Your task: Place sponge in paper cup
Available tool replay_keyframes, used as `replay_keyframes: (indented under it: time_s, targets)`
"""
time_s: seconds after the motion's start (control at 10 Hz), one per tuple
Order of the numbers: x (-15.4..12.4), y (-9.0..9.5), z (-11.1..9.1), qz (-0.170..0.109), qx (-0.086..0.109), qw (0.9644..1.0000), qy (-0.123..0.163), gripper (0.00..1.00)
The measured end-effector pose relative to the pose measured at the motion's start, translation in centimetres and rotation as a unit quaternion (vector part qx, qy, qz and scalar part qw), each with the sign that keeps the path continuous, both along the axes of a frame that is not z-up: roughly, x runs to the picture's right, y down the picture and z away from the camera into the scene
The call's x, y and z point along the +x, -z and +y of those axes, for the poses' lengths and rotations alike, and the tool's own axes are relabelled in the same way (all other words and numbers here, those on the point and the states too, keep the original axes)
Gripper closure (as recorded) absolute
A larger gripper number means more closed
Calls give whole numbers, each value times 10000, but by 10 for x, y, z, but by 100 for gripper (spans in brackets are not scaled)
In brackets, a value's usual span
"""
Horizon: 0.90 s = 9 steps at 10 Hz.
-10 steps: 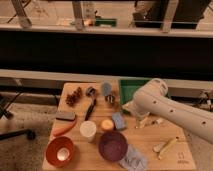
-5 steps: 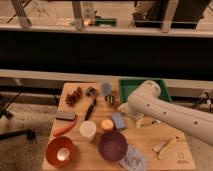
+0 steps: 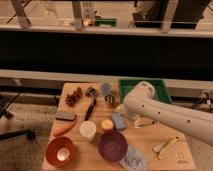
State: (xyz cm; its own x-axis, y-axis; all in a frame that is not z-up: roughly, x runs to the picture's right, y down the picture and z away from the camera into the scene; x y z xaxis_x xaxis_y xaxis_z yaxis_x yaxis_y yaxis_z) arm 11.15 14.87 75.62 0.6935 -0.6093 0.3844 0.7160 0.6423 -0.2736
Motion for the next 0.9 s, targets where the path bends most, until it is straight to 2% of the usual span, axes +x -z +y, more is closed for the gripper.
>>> replay_keyframes:
  time_s: [0.5, 0.9]
  targets:
    - [-2, -14, 1, -247, -79, 9991, 328, 20]
    - [-11, -21, 3, -559, -91, 9962, 656, 20]
